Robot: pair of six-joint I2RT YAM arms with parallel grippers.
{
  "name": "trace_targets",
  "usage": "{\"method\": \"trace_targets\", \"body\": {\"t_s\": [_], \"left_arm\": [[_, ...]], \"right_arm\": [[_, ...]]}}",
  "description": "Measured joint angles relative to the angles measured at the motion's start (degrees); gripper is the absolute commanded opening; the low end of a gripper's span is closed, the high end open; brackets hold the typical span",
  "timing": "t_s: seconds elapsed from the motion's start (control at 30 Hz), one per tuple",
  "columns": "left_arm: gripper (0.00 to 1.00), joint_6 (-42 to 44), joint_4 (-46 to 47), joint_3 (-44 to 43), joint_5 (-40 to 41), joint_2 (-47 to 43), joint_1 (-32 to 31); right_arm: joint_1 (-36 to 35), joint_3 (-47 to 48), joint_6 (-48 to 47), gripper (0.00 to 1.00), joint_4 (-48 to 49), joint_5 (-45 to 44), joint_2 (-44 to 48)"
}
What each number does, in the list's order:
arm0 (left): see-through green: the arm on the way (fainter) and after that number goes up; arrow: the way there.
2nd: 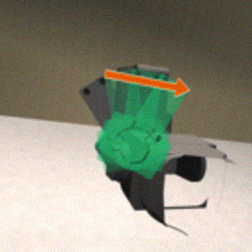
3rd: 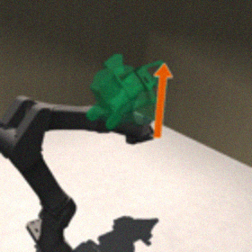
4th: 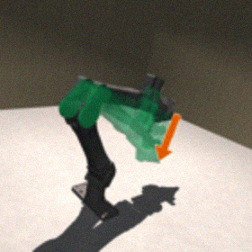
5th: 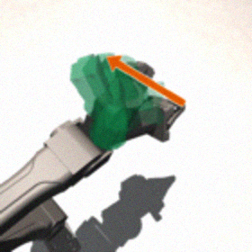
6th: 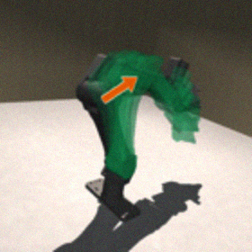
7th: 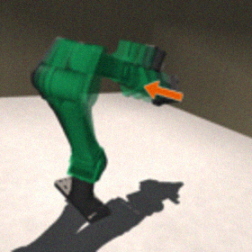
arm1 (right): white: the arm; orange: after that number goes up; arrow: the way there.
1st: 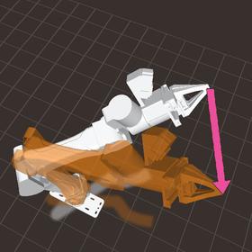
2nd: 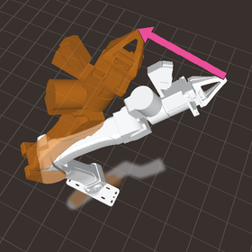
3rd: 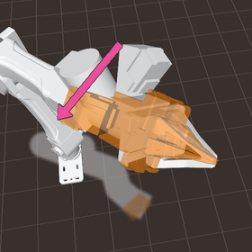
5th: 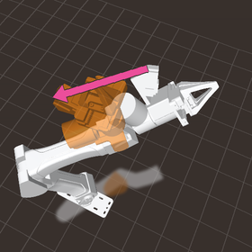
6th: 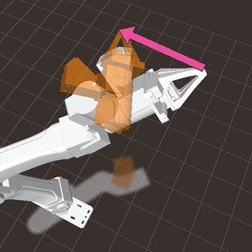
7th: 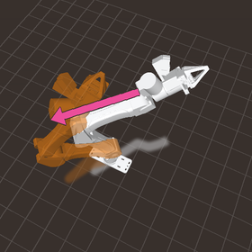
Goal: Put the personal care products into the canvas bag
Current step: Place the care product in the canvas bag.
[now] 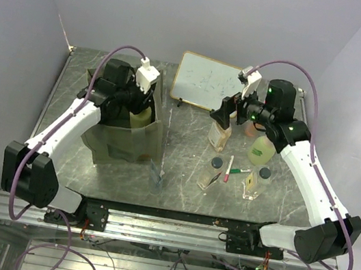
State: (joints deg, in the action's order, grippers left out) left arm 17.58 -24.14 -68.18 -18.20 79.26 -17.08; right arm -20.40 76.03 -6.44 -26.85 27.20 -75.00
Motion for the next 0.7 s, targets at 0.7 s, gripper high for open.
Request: {"method": "trace_targets", "body": {"t_s": [0.7], "left_arm": [[0.07, 0.17, 3.58, 4.26, -2.75, 4.87, -0.37]], "right_arm": [[4.09, -2.73, 0.04, 1.00, 0.00, -0.22, 2.23]]}}
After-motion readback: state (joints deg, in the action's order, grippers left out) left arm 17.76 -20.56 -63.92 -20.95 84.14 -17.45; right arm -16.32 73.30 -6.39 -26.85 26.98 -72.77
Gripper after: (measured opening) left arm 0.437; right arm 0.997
